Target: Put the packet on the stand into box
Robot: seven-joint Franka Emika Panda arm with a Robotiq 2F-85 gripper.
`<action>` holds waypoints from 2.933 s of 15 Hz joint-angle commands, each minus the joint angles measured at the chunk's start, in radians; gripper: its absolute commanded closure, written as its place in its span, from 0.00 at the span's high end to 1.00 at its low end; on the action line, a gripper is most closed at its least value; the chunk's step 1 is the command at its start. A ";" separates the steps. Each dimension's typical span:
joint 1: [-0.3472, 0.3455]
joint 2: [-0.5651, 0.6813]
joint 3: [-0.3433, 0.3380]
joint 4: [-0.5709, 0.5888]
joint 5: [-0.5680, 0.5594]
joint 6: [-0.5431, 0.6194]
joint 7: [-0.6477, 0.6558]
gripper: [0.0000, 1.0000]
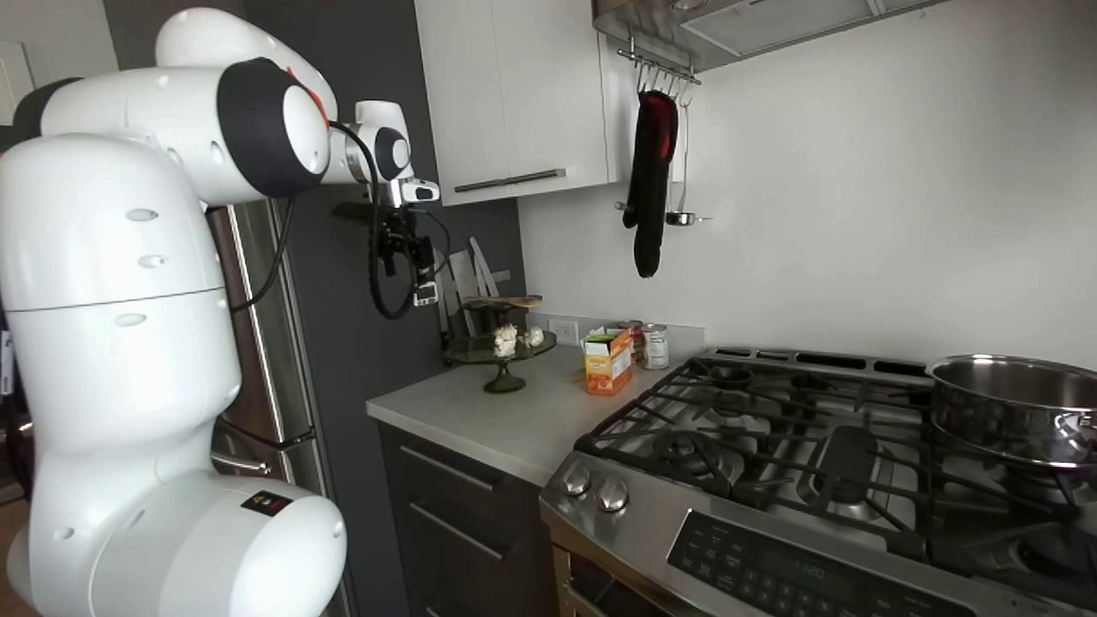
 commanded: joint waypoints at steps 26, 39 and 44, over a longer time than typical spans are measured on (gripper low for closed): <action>0.293 0.669 -0.267 0.713 -0.639 0.072 0.742 0.00; 0.322 0.726 -0.300 0.748 -0.715 0.082 0.698 0.00; 0.325 0.734 -0.297 0.751 -0.727 0.075 0.649 0.00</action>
